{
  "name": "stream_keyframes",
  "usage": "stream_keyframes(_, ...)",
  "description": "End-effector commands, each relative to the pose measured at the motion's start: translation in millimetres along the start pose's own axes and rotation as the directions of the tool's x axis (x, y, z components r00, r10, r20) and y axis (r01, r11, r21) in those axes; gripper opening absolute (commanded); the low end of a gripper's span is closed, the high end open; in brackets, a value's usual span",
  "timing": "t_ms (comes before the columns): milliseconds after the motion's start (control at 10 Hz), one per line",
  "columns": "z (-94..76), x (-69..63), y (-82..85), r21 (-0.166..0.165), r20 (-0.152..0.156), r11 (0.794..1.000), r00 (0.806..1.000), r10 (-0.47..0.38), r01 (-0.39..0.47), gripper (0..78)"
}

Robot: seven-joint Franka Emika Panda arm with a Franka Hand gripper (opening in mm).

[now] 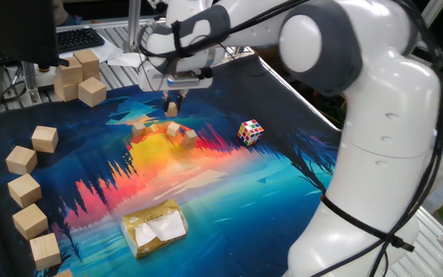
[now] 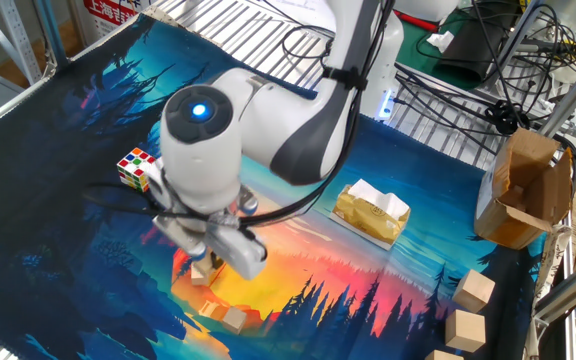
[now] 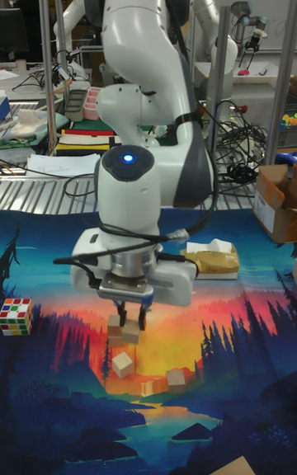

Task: Stack the blocks in a vertical line of five

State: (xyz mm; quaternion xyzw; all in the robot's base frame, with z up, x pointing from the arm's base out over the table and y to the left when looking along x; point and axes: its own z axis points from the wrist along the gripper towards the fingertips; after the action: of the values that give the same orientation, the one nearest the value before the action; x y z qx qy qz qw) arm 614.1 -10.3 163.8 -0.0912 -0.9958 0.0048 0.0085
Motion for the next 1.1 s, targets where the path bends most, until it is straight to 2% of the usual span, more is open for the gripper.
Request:
stream_keyframes(100,-0.5,41.3,-41.8,0.012,-0.002,0.999,0.999,-0.045,0.045,1.4)
stream_keyframes(400,2.9,49.7,-61.5,0.011,-0.004,0.997,0.997,-0.082,0.082,1.4)
stream_keyframes(700,8.5,61.1,-65.2,0.009,0.001,0.995,0.995,-0.103,0.103,1.4)
stream_keyframes(1100,13.1,62.4,-62.9,-0.002,-0.001,0.992,0.992,-0.125,0.125,1.4)
